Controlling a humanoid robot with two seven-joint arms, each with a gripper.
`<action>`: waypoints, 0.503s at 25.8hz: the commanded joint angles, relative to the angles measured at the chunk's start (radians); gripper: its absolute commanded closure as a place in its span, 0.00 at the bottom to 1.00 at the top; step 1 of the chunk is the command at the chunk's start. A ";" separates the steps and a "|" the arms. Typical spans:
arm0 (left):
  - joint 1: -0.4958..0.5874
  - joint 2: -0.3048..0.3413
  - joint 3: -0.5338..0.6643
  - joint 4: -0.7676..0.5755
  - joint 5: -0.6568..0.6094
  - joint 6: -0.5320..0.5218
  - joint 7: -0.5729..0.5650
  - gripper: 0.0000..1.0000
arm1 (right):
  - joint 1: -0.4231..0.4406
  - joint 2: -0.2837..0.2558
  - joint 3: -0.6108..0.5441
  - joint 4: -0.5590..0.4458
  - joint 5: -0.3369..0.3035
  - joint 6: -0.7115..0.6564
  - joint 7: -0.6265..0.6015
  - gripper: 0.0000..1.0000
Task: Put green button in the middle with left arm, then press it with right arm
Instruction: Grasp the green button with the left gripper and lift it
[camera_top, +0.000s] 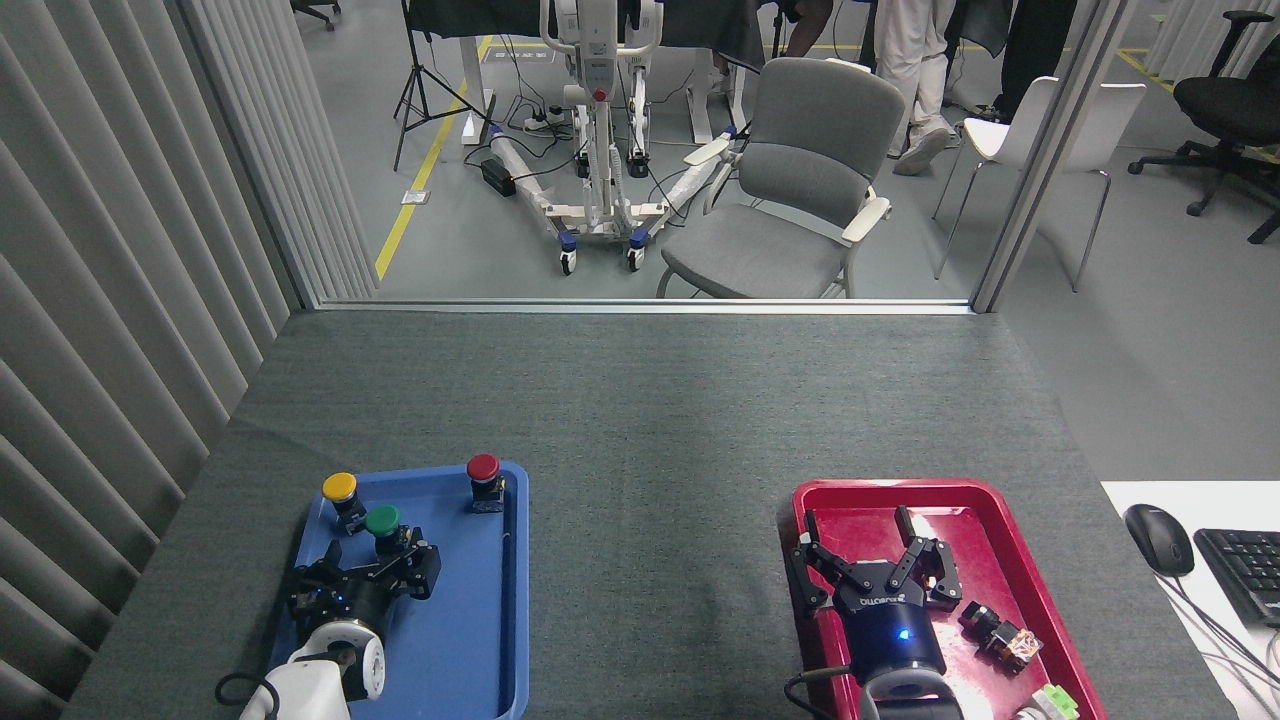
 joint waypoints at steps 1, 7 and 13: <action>-0.029 0.000 0.000 0.041 0.006 -0.004 0.001 0.11 | 0.002 0.004 0.000 0.001 0.001 0.002 -0.007 0.00; -0.032 0.000 0.001 0.041 0.022 -0.019 0.001 0.27 | 0.000 0.003 0.000 0.001 0.001 0.002 -0.007 0.00; -0.033 0.003 0.001 0.041 0.026 -0.042 0.017 0.44 | 0.000 0.001 0.000 0.001 0.001 0.002 -0.007 0.00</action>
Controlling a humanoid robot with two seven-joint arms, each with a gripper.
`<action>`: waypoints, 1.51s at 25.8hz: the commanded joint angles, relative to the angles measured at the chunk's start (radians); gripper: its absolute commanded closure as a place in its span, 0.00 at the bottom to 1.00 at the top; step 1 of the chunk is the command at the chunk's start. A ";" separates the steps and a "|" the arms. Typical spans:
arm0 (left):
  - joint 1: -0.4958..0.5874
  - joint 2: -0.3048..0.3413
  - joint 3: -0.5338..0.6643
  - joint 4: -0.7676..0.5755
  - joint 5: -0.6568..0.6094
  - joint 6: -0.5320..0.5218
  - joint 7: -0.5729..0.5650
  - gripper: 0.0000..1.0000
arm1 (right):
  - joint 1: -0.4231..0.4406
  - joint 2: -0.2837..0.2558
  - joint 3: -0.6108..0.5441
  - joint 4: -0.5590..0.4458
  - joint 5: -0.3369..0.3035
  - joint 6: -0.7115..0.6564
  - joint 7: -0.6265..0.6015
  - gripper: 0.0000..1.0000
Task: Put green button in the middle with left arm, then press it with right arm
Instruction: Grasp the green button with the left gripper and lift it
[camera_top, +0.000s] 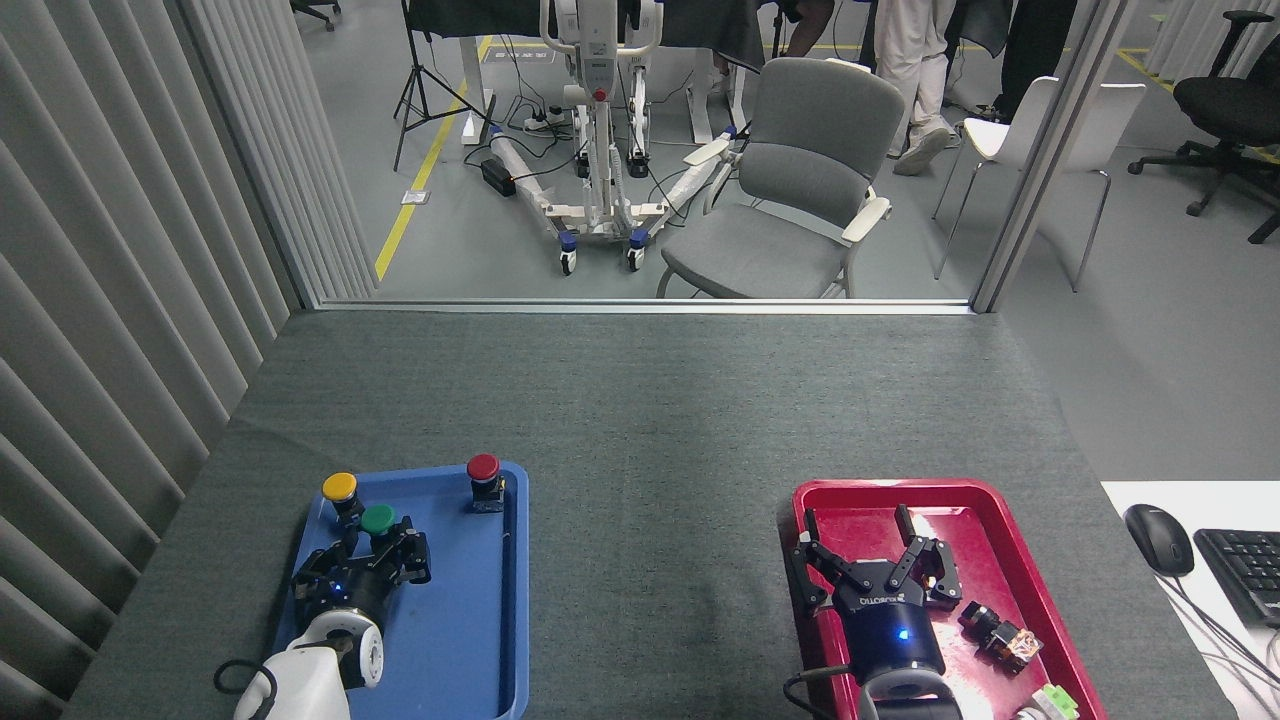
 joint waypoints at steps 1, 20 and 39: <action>0.000 0.001 0.000 0.000 0.009 -0.010 0.014 0.47 | 0.000 -0.001 0.000 0.000 0.000 -0.001 0.001 0.00; 0.157 0.022 -0.005 -0.265 0.019 -0.104 0.008 0.90 | 0.000 -0.003 0.000 0.000 -0.001 -0.002 -0.001 0.00; 0.285 0.161 -0.170 -0.613 0.045 -0.420 -0.028 0.90 | 0.000 -0.003 0.000 -0.001 -0.001 -0.002 -0.001 0.00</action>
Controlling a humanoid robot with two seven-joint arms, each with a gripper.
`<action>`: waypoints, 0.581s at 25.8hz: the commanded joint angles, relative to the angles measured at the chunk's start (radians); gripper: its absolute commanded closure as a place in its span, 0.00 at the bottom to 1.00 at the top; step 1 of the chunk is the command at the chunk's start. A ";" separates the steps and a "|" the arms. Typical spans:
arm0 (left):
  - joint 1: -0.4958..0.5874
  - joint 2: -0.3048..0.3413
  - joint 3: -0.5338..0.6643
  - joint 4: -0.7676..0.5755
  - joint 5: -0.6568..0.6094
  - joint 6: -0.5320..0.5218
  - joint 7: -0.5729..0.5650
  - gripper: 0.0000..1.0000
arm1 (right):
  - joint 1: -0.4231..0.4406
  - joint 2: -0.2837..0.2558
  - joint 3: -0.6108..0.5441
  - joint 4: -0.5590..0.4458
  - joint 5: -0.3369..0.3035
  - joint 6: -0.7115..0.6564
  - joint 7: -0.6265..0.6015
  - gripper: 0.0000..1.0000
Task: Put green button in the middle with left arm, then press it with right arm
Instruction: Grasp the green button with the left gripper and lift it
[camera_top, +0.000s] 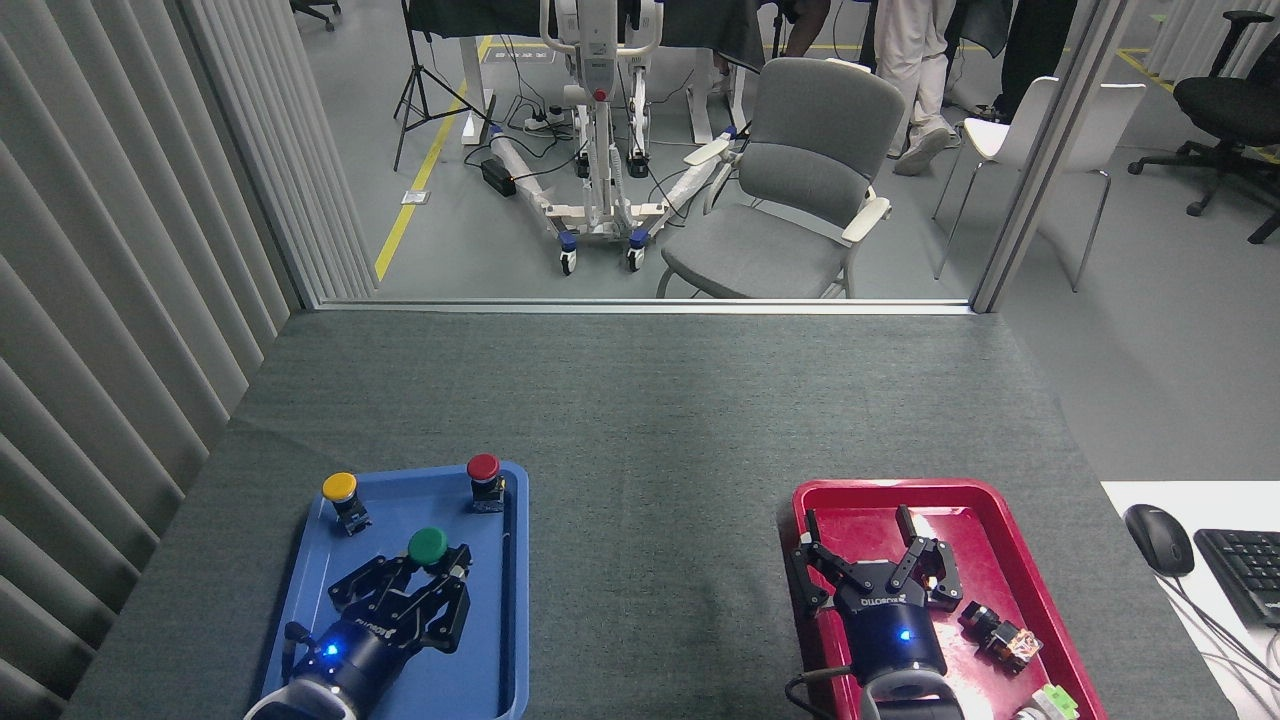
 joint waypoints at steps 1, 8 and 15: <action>-0.058 -0.003 -0.101 0.005 -0.005 -0.055 -0.046 0.91 | -0.001 0.001 0.000 -0.001 0.000 0.000 -0.002 0.00; -0.239 -0.092 -0.239 0.154 -0.005 -0.045 -0.156 0.95 | 0.001 0.001 0.000 0.001 0.001 0.000 -0.002 0.00; -0.340 -0.232 -0.242 0.405 -0.008 0.007 -0.152 1.00 | -0.001 0.001 0.000 -0.001 0.000 0.000 -0.002 0.04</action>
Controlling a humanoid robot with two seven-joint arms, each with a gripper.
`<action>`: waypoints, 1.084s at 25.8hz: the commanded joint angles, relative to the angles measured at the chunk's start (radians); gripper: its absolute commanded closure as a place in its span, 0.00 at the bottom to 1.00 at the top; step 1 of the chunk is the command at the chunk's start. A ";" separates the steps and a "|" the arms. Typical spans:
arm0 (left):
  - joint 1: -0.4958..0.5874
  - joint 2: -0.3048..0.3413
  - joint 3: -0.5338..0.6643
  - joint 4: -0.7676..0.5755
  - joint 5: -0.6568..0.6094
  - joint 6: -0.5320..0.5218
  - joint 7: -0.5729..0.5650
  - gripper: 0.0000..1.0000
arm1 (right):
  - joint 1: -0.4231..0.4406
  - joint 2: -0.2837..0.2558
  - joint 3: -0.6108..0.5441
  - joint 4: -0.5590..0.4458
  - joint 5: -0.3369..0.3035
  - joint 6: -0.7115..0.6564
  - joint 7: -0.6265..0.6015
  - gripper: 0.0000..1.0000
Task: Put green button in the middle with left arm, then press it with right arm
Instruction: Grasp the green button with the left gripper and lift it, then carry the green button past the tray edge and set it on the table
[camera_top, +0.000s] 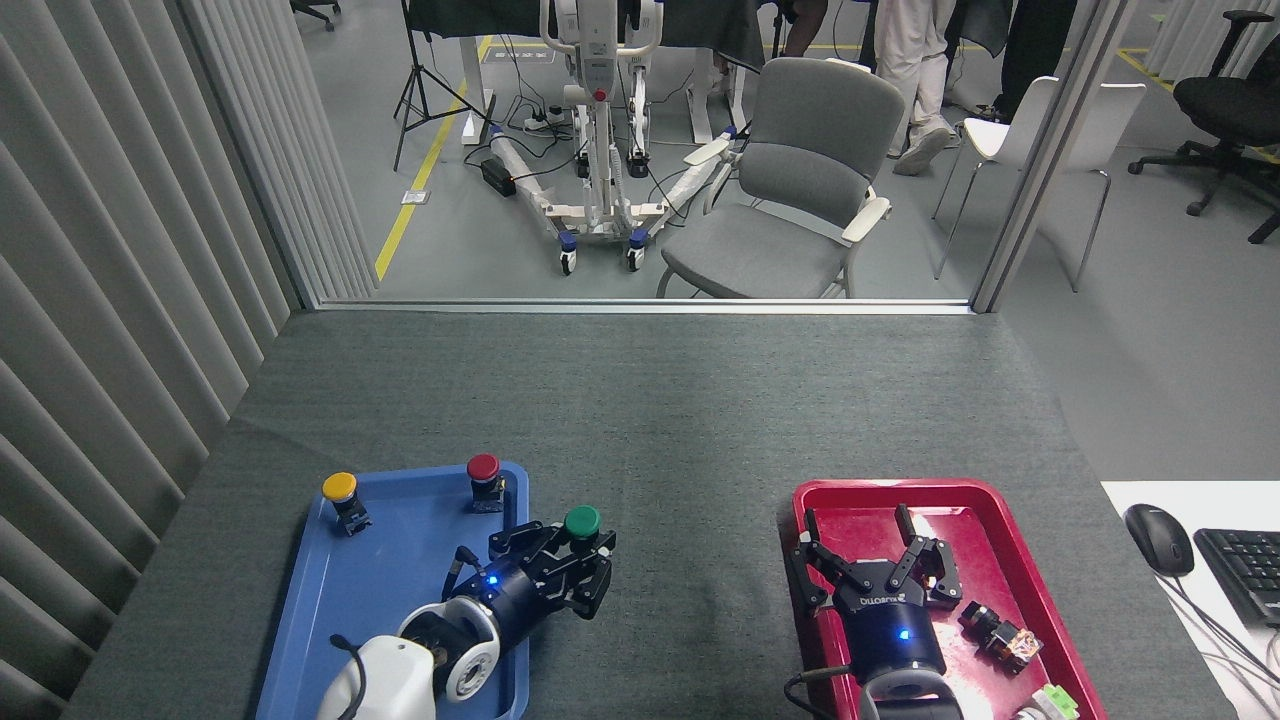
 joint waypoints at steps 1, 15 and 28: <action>-0.053 -0.065 -0.004 0.118 -0.002 0.045 -0.002 1.00 | 0.000 0.000 0.001 0.000 -0.001 0.002 0.000 0.05; -0.076 -0.146 -0.019 0.210 -0.174 0.209 -0.003 0.98 | 0.001 -0.002 0.001 0.006 -0.022 0.009 -0.005 0.02; -0.071 -0.169 -0.016 0.239 -0.165 0.262 0.014 0.04 | 0.004 -0.006 -0.003 0.012 -0.027 0.012 0.000 0.00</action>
